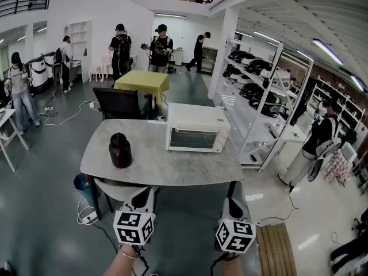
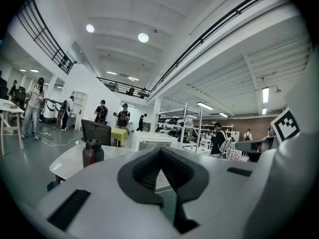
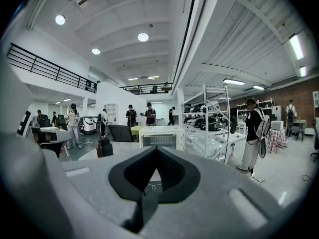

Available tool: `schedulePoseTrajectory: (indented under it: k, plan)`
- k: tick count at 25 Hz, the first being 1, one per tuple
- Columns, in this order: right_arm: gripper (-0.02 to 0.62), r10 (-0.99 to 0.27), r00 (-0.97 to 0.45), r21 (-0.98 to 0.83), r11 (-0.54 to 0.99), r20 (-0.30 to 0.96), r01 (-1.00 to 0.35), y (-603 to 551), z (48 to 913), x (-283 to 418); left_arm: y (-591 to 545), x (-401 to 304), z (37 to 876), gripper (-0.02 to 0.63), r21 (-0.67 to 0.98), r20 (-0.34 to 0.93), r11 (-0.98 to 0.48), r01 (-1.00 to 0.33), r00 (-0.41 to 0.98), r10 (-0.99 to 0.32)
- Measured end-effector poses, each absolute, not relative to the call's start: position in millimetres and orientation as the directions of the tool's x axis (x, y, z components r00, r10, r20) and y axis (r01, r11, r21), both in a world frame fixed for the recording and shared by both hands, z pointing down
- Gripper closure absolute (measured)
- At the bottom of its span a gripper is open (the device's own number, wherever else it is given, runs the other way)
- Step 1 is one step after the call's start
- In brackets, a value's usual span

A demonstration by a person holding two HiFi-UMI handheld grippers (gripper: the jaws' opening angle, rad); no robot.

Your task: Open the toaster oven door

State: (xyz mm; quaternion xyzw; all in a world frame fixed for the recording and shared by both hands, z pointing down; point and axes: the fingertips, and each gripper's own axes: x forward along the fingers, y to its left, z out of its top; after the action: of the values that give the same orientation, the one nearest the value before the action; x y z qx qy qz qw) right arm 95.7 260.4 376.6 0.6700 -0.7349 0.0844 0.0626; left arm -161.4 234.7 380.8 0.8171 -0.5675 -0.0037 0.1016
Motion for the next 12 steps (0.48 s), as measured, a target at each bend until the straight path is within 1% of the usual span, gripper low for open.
schedulePoseTrajectory:
  k: [9,12]
  plan:
    - [0.591,-0.976,-0.086,-0.029,0.082,0.201,-0.996,270.7,375.5,78.2,239.0,-178.1,386.0,0.601,0.179,0.114,-0.347,-0.921,0.37,-0.922]
    - [0.591,-0.979,-0.089,-0.054,0.081,0.181,-0.995,275.7,374.1,76.1,240.2,-180.0,387.5,0.601,0.181,0.115,-0.357,-0.916,0.38,-0.918]
